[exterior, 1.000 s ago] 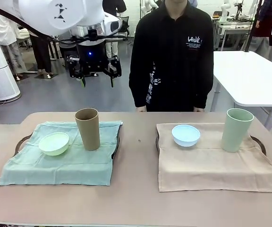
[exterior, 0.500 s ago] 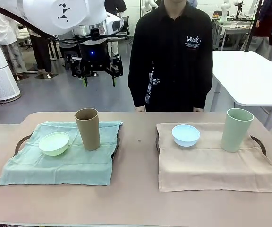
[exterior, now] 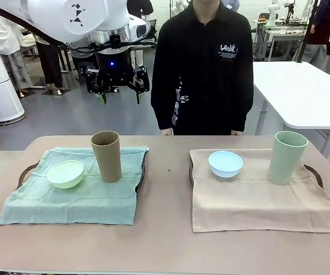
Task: Set up a tray with a mat and arrange the tableware.
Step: Place the Picnic Bowl and Reusable plastic cup back onto the Handle tray in front of the human's position.
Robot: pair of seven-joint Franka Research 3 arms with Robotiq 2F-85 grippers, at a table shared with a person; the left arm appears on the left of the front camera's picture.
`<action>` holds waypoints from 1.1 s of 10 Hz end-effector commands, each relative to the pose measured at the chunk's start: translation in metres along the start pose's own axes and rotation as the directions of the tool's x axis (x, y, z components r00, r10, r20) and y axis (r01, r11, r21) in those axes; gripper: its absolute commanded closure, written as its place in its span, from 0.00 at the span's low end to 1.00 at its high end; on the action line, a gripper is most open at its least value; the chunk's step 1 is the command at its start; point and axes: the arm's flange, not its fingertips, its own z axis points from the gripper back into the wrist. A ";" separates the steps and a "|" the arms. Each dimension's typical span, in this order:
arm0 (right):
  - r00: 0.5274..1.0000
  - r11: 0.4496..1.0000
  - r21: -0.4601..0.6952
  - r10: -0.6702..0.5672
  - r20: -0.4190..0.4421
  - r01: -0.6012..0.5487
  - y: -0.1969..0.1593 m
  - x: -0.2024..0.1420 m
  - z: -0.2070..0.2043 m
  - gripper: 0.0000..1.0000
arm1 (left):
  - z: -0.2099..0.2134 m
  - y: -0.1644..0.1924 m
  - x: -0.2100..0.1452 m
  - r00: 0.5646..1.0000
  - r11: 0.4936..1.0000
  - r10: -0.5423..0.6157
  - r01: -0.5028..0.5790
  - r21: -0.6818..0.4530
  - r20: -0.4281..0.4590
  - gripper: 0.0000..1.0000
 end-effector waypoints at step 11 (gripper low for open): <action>0.985 0.987 0.155 -0.025 -0.172 0.052 -0.003 -0.021 -0.057 0.00 | 0.003 0.191 0.005 0.991 0.999 0.036 -0.036 0.002 -0.131 0.00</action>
